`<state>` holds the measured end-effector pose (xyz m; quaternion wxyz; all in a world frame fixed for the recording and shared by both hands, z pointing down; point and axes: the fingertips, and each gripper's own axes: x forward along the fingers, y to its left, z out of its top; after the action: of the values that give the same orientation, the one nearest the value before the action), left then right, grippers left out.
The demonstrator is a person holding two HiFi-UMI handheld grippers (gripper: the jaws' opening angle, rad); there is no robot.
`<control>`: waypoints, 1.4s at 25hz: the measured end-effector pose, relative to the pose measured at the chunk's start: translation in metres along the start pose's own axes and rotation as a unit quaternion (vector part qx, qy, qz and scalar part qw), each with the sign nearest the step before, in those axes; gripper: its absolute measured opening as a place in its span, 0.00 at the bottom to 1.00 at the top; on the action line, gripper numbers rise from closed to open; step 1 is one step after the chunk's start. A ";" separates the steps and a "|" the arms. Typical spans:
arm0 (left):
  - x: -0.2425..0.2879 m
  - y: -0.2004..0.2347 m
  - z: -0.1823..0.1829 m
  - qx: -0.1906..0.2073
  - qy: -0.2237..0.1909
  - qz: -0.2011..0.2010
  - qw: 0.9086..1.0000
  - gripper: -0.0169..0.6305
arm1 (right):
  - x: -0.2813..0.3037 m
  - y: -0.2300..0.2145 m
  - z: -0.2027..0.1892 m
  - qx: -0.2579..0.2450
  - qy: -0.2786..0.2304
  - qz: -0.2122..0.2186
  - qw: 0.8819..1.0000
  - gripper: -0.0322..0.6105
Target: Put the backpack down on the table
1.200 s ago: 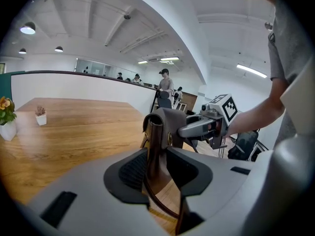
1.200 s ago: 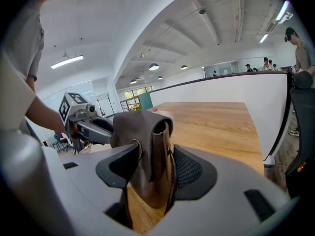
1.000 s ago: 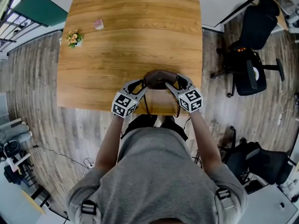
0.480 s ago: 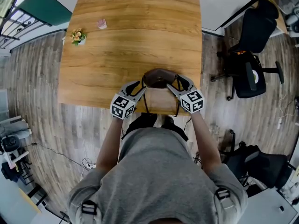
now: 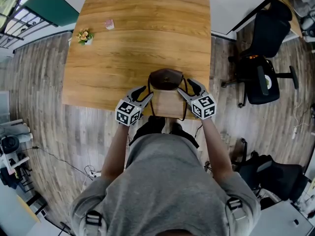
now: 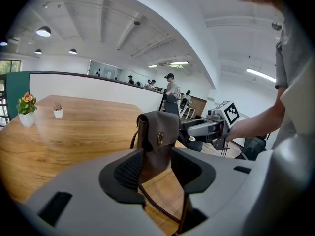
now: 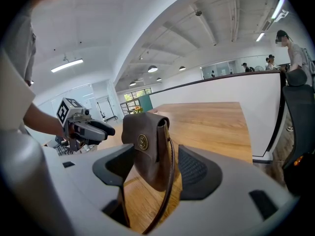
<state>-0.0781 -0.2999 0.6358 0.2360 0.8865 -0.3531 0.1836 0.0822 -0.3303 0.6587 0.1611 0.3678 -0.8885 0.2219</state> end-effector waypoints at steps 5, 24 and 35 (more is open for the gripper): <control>-0.002 -0.016 0.002 0.004 -0.002 0.003 1.000 0.29 | -0.014 0.003 -0.003 -0.001 -0.003 0.004 1.000 0.49; -0.028 -0.090 -0.004 -0.007 -0.043 0.013 0.999 0.10 | -0.083 0.027 -0.015 -0.040 -0.029 0.035 0.998 0.07; -0.036 -0.125 -0.018 -0.015 -0.048 0.026 0.998 0.06 | -0.105 0.053 -0.030 -0.141 0.002 0.052 0.989 0.06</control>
<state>-0.0166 -0.1903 0.5971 0.2274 0.8811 -0.3898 0.1416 0.1184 -0.2203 0.6224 0.2015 0.2940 -0.9285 0.1038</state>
